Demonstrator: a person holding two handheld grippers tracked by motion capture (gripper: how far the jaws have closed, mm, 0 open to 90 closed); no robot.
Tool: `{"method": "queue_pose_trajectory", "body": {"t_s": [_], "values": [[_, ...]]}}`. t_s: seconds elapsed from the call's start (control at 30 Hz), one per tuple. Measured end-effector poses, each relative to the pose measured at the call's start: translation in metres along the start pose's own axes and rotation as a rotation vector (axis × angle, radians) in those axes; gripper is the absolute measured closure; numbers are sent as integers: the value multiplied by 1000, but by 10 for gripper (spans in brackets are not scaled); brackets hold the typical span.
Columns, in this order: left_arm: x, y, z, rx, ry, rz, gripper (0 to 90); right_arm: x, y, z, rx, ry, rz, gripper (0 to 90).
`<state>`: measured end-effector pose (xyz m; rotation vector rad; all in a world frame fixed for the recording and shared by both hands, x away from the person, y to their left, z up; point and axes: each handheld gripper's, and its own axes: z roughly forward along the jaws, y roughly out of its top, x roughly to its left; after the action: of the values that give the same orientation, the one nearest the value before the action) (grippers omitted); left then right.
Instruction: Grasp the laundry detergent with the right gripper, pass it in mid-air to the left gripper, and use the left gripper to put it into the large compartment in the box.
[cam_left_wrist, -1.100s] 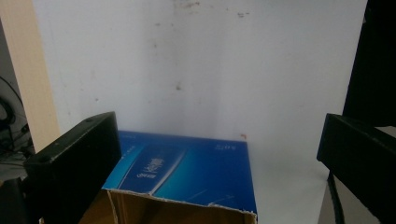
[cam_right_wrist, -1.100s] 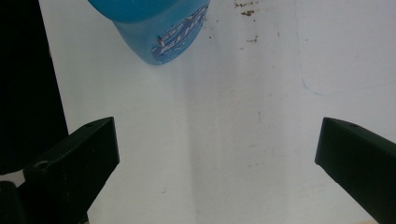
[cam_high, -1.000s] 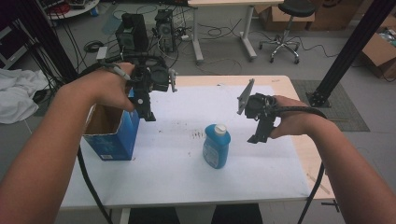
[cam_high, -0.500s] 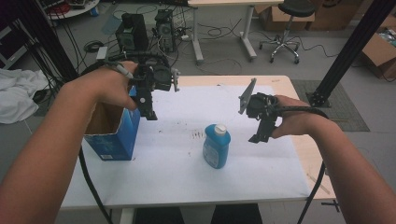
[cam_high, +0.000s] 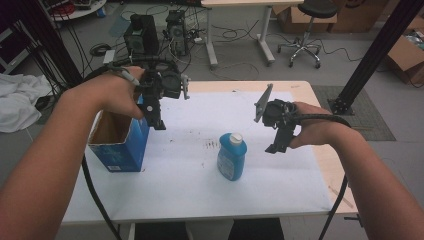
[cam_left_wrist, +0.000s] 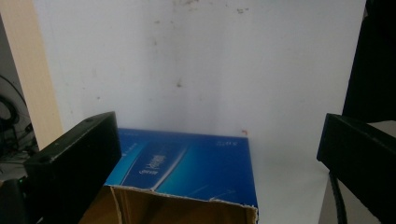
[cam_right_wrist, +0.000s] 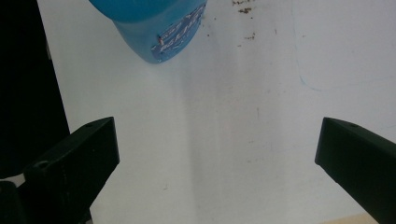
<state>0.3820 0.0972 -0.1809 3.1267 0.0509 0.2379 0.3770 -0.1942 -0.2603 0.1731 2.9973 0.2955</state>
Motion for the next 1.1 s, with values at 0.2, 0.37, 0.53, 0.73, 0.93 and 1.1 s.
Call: {"method": "queue_pose_trajectory", "body": {"t_s": [0.2, 0.37, 0.53, 0.73, 0.93, 1.1], "values": [[-2, 0, 2, 0, 0, 10, 1, -1, 2, -3, 9, -5, 1, 0], [-1, 2, 7, 10, -6, 10, 1, 3, -1, -3, 3, -11, 4, 0], [0, 2, 9, 6, -11, 7, 1, 7, -6, -2, -2, -6, 19, 0], [-3, -1, 10, 0, -9, 14, 1, 17, -10, -2, -25, 6, 39, 0], [-7, -3, 12, -7, -6, 15, 1, 30, -18, -1, -78, 22, 95, 0], [-11, -3, 13, -16, -6, 22, 1, 44, -25, 9, -125, 24, 137, 0]]}}
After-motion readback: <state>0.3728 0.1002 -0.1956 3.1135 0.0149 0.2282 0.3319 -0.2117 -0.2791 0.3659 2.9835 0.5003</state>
